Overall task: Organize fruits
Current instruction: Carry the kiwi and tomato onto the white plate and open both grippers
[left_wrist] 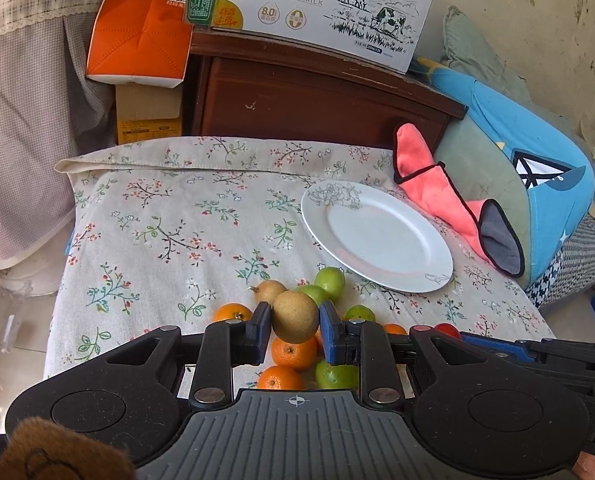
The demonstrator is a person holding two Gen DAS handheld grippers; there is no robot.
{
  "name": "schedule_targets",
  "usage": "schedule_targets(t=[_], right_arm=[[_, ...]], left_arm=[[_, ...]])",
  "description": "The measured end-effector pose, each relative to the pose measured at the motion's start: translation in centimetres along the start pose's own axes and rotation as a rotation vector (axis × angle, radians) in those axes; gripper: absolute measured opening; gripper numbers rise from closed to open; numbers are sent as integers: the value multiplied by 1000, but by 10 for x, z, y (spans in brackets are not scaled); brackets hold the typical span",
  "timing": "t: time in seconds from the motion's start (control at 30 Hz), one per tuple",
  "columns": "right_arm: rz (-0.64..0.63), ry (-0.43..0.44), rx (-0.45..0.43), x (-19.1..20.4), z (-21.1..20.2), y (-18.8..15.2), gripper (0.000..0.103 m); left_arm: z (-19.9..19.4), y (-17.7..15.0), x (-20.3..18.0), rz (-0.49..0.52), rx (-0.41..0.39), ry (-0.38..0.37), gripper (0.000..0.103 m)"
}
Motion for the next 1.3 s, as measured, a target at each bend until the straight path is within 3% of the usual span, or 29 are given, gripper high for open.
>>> schedule_targets(t=[0.13, 0.4, 0.6, 1.3], right_arm=[[-34, 27, 14, -5, 6, 14, 19], [115, 5, 88, -42, 39, 36, 19], [129, -12, 108, -47, 62, 44, 19], [128, -72, 119, -59, 122, 70, 19]], left_arm=[[11, 8, -7, 30, 20, -27, 23], [41, 25, -11, 53, 60, -70, 23], [67, 38, -14, 52, 74, -94, 23], [142, 60, -4, 26, 115, -98, 24]])
Point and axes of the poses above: each gripper's, at about its wrist camera, not at the fingertips, and z roughly the way its jaws point, x to its left, y to its top, the point moved 9 cm from there along z, roughly the way its jaws point, and after that the axes turned 15 degrees about -y, right-handed, at the moved point
